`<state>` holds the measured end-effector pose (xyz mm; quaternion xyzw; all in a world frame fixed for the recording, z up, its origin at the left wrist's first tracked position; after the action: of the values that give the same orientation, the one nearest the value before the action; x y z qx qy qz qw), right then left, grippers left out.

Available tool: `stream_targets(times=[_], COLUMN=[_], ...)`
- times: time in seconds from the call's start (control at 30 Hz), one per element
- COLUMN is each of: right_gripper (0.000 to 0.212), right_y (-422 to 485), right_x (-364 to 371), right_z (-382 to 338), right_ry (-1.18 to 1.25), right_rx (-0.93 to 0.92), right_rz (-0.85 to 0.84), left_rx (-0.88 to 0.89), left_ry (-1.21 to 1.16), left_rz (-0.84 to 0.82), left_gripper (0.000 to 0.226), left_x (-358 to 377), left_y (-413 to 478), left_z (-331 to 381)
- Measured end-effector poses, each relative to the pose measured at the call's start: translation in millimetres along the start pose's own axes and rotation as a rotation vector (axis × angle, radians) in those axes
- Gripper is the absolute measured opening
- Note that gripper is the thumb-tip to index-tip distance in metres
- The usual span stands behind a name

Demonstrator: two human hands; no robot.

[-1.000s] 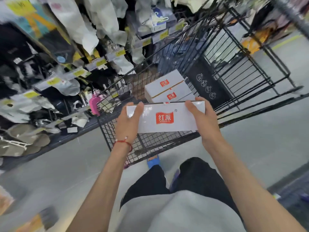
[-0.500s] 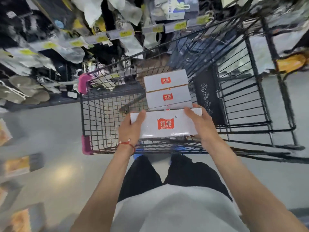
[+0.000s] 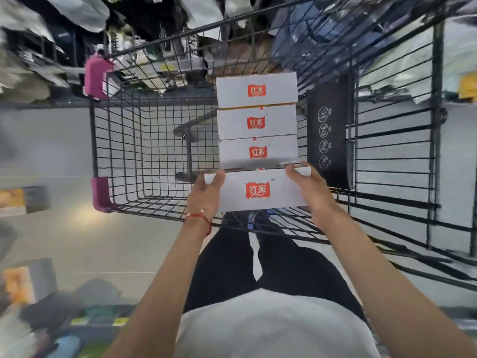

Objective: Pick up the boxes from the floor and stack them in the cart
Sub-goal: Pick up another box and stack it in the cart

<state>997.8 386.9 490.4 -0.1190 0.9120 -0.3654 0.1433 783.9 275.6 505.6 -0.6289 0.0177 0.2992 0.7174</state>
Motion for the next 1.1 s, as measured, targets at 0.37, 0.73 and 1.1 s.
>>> stream_targets(times=[0.37,0.73,1.1], right_gripper=[0.033,0.015,0.055], right_y=[71.6,114.7,122.6], right_x=[1.9,12.4,18.4], right_z=[47.9,84.3,95.7], right_ry=[-0.064,0.052,0.052], right_rx=[0.098,0.118,0.071], right_rz=[0.022,0.008,-0.034], left_rx=[-0.191,-0.244,-0.168], left_ry=[0.061,0.107,0.123], left_rz=[-0.085,-0.063,-0.048], left_gripper=[0.082,0.028,0.047], left_x=[42.4,69.9,72.5], left_y=[72.2,128.2,126.5], left_z=[2.6,2.1,9.5])
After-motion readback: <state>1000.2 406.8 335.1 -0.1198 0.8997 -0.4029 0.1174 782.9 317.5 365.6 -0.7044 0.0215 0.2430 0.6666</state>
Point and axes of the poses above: each hand's wrist, its own y-axis towards the middle knuckle, its own x-axis out of the palm, z = x × y, the point moved 4 cm from there along y, towards the middle knuckle, and after that the axes turned 15 degrees about -x, right-handed, at the moved point
